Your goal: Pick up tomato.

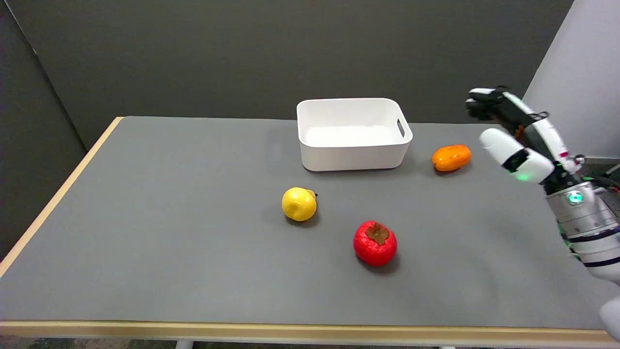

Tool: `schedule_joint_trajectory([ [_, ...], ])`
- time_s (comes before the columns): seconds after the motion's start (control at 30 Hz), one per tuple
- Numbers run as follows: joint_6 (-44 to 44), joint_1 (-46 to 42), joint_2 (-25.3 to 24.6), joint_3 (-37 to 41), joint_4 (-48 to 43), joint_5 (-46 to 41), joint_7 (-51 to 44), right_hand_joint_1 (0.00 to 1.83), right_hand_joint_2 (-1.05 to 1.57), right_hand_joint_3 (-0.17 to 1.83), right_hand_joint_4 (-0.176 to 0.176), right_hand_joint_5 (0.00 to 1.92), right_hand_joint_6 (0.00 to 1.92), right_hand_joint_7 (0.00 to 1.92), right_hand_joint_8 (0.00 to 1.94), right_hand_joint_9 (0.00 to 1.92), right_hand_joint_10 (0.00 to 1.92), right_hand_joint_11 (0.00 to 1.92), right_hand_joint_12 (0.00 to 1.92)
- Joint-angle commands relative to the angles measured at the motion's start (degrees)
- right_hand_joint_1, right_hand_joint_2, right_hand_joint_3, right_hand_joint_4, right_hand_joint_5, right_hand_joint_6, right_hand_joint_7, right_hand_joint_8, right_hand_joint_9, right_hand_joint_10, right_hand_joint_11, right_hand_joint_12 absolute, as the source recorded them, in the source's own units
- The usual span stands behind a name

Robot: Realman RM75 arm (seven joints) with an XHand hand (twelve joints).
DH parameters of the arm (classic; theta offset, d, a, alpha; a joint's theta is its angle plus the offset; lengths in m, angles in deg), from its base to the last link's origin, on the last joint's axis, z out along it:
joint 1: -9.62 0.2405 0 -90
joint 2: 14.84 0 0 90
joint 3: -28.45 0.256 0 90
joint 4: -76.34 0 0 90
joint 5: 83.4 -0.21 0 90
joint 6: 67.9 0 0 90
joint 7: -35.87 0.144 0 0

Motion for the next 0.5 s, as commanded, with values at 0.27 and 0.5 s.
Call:
schedule_joint_trajectory([
  [0.27, -61.97, 13.71, 0.43, 19.26, 22.53, 16.05, -36.63, 0.43, 0.60, 0.87, 0.109, 0.32, 0.62, 0.46, 0.46, 0.35, 0.83, 0.13, 1.24],
  [0.5, -65.58, 17.14, 0.38, 19.31, 24.14, 15.65, -38.48, 0.40, 0.58, 0.87, 0.103, 0.28, 0.53, 0.42, 0.42, 0.32, 0.79, 0.11, 1.21],
])
